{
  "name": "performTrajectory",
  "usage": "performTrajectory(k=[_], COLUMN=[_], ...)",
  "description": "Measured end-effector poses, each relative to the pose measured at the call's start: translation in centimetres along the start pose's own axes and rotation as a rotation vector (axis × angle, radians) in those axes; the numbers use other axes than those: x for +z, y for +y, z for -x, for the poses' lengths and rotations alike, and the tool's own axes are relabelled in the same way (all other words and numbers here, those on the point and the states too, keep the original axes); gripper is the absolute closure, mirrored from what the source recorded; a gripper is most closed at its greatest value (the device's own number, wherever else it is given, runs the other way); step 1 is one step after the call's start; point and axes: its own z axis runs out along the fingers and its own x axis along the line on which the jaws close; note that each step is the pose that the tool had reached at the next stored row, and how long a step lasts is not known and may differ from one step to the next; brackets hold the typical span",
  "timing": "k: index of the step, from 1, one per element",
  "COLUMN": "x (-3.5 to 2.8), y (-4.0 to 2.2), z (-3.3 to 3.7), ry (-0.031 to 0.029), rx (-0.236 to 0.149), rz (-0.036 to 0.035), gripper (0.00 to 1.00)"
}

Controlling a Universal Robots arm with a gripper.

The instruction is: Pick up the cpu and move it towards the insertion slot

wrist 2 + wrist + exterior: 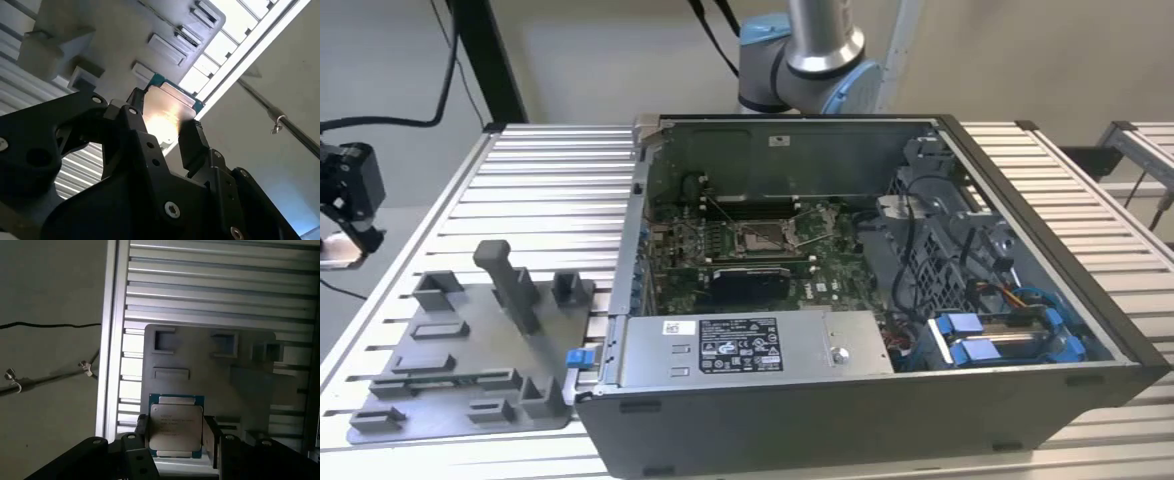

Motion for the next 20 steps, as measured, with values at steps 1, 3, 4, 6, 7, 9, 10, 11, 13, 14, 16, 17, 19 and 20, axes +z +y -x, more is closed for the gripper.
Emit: performTrajectory(k=[1,3,4,6,7,9,10,11,13,14,16,17,19,20], x=[-0.45,-1.36,-1.82,-2.74,-3.16,-4.1,-4.54,-5.0,-5.93,-6.35,-7.27,-7.74,-8.55,-8.86], y=[0.01,0.03,0.04,0.07,0.08,0.1,0.11,0.12,0.15,0.15,0.18,0.19,0.21,0.21], z=[0.01,0.01,0.02,0.02,0.03,0.03,0.04,0.04,0.05,0.05,0.06,0.06,0.07,0.07], ry=[0.0,0.0,-0.0001,0.0,-0.0001,-0.0001,-0.0001,0.0,-0.0001,0.0,-0.0001,0.0,-0.0002,-0.0002], rx=[0.0,0.0,0.0,0.0,0.0,0.0,0.0,0.0,0.0,0.0,0.0,0.0,0.0,0.0], rz=[0.0,0.0,0.0001,0.0,0.0,0.0001,0.0,0.0,0.0001,0.0,0.0,0.0,0.0001,0.0001], gripper=[1.0,1.0,1.0,1.0,1.0,1.0,1.0,1.0,1.0,1.0,1.0,1.0,1.0,1.0])
